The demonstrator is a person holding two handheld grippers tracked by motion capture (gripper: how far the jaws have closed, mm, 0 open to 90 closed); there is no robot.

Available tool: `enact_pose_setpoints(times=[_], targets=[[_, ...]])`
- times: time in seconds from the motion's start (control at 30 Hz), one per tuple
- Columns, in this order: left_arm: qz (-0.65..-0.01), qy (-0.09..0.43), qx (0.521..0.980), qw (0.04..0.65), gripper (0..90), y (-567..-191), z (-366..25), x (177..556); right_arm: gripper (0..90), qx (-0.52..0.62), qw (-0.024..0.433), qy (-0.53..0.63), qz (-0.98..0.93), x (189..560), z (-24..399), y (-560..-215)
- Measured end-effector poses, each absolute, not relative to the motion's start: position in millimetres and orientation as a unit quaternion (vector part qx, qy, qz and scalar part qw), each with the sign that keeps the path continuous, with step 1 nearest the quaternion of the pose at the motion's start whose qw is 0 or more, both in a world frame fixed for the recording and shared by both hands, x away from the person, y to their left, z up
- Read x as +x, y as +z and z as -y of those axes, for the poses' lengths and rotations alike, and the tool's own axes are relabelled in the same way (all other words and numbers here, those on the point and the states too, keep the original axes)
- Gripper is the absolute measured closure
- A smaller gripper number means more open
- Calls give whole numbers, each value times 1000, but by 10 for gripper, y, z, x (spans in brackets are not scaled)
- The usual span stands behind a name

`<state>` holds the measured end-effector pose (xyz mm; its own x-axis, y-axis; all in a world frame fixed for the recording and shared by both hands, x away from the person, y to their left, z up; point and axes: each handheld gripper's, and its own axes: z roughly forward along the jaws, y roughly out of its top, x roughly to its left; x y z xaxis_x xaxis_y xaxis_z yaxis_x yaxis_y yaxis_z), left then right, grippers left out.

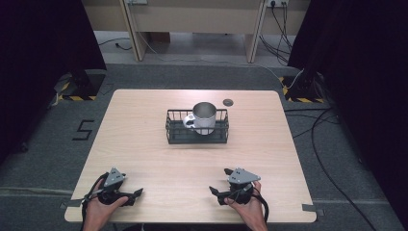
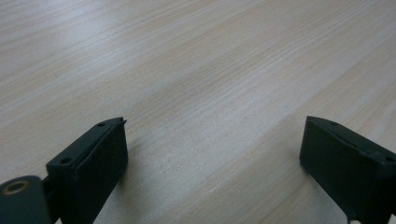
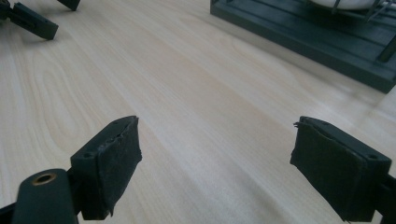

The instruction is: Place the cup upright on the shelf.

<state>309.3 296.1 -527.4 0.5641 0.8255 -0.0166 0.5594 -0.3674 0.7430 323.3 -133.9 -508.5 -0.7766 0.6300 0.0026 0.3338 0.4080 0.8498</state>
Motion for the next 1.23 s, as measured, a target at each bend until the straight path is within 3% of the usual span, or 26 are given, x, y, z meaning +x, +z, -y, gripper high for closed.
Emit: enact_pose_setpoints(times=[1.23], targets=[[-429,183,806,363,70,-5274,-2960,3091,145,310,136,369,-866,3216,1284,-5216]])
